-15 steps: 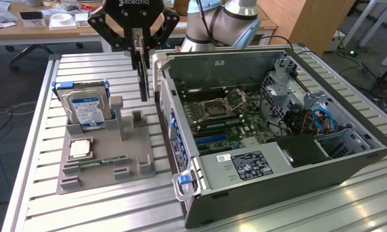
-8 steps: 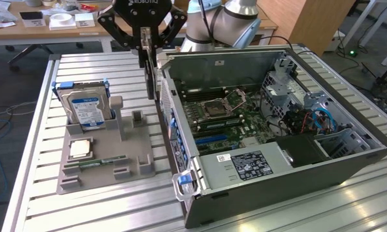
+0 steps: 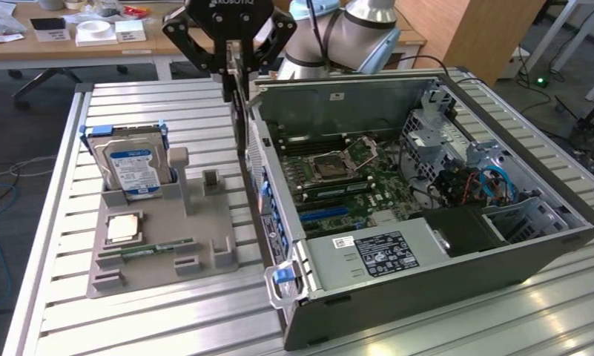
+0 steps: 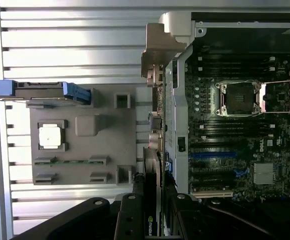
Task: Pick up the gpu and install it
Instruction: 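Pick up the gpu and move the gpu toward the slot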
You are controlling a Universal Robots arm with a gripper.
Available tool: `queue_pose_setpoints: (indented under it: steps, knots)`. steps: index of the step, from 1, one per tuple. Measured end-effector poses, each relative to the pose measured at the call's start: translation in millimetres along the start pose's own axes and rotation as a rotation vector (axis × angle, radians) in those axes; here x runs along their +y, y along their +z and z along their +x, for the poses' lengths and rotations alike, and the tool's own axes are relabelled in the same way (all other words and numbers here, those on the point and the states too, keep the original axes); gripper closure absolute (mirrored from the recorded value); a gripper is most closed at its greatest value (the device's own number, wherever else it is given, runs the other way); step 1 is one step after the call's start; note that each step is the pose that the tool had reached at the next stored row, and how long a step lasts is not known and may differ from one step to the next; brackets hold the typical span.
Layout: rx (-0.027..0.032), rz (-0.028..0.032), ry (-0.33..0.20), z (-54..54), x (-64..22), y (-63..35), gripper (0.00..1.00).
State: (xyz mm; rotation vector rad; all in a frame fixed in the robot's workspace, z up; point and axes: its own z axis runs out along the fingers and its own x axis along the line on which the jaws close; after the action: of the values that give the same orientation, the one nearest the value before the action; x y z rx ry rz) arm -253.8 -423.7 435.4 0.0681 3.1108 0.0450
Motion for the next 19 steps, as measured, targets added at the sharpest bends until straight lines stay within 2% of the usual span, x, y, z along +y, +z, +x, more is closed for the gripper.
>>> queue_pose_setpoints:
  steps: [19]
  knots:
    - [-0.0001,-0.0001,0.0,-44.2,11.0,1.7,0.74]
